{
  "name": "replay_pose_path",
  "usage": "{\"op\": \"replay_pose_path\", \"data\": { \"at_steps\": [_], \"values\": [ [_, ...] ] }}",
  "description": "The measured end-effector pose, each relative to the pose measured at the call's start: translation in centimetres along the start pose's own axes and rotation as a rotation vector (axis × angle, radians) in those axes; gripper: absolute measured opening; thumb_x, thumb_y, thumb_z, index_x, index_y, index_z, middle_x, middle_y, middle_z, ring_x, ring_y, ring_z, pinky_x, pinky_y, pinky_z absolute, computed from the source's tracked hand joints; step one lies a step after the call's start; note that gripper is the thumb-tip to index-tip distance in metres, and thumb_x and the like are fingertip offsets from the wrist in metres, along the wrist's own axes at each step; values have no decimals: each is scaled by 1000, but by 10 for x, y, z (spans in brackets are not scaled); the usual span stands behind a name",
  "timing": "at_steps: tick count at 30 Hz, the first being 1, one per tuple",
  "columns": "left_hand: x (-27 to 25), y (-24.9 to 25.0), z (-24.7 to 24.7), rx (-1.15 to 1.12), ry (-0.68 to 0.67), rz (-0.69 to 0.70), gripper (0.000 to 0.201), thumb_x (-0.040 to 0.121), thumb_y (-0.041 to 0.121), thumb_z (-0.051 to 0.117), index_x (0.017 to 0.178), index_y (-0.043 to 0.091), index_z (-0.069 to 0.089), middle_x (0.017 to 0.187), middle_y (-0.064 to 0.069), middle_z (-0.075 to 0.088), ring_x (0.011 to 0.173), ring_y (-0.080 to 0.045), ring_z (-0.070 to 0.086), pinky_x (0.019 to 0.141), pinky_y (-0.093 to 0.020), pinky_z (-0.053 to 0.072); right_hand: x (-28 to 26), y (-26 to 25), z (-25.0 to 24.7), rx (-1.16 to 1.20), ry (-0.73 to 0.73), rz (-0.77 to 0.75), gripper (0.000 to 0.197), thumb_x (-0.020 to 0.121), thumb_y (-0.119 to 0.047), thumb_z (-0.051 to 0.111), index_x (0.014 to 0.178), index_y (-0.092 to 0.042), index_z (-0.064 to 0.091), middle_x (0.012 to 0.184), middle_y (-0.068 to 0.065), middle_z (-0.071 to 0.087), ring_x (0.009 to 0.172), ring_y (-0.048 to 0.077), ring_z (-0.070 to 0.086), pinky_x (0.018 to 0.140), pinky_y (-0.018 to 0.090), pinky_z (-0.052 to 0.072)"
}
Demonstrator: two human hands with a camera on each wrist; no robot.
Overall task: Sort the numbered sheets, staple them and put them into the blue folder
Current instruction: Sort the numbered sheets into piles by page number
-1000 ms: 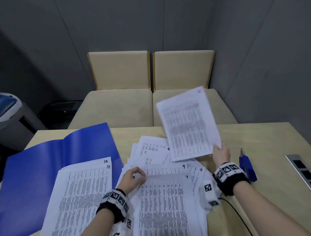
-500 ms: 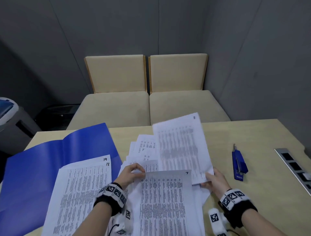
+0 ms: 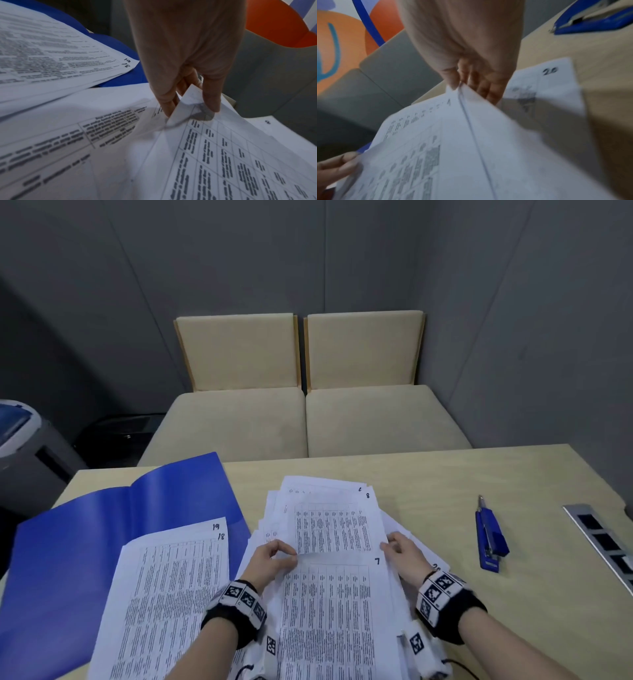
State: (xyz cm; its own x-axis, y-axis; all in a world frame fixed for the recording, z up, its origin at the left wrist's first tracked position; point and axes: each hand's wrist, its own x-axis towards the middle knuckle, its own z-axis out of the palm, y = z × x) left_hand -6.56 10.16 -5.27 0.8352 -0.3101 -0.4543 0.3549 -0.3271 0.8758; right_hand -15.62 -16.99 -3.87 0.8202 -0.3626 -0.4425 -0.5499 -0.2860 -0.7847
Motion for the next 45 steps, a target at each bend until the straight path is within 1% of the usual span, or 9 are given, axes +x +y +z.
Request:
{"op": "replay_pose_path", "data": {
  "at_steps": [7,10,14,18,25,32,36,40,45],
  "values": [
    [4,2,-12,-74,112,-20,11,81,-2,69,78,7,63,78,-5,58,66,-16,55,63,-21,46,-6,5,-10,-86,-129,34,30,85,-9,62,60,-13,46,48,-10,49,53,12,45,55,22,36],
    [5,1,-17,-77,99,-42,11,79,0,72,79,8,65,84,-9,61,76,-23,58,81,-36,49,-23,9,-18,-119,-281,119,33,86,-6,63,59,-12,45,46,-8,45,43,8,46,48,18,39],
    [3,1,-10,-97,85,-47,11,80,-3,70,79,6,64,79,-8,58,72,-20,56,70,-27,48,-33,11,-13,-161,-488,233,19,82,-19,70,70,-10,59,57,4,63,48,16,61,46,22,50],
    [-1,0,-6,-109,78,-72,10,78,0,72,80,6,63,74,-5,56,64,-17,53,61,-23,44,-28,15,3,-144,-417,164,13,92,-20,48,100,-14,56,72,12,60,43,21,53,40,28,43],
    [3,-9,-11,-168,70,-117,24,60,16,75,79,8,64,90,-13,57,74,-24,57,76,-36,48,-33,7,13,78,-348,411,18,90,3,44,75,-5,48,62,7,37,42,17,40,49,37,55],
    [-3,-5,-8,-146,92,-112,16,74,4,74,84,9,63,87,-10,50,73,-21,52,75,-34,45,-30,12,16,-33,-328,333,25,91,-23,54,79,-13,36,62,11,49,46,28,58,65,49,55],
    [-3,-6,-6,-88,113,-80,24,82,-8,63,98,9,60,87,-17,55,74,-23,54,69,-31,49,-28,12,19,-89,-262,297,25,92,-20,55,77,-11,37,62,12,51,46,28,56,49,39,56],
    [-7,-3,-2,-36,144,-39,27,84,-13,57,106,2,57,80,-6,53,66,-12,51,48,-8,44,-28,11,20,-133,-249,294,22,91,-11,56,76,-9,40,60,12,55,43,26,58,41,31,53],
    [-5,-4,-1,-10,128,-37,30,83,-15,55,107,4,57,86,-8,56,71,-4,50,56,-10,46,-24,11,19,-157,-273,267,19,89,-8,55,79,-10,39,58,11,56,44,26,60,43,31,48]
  ]
}}
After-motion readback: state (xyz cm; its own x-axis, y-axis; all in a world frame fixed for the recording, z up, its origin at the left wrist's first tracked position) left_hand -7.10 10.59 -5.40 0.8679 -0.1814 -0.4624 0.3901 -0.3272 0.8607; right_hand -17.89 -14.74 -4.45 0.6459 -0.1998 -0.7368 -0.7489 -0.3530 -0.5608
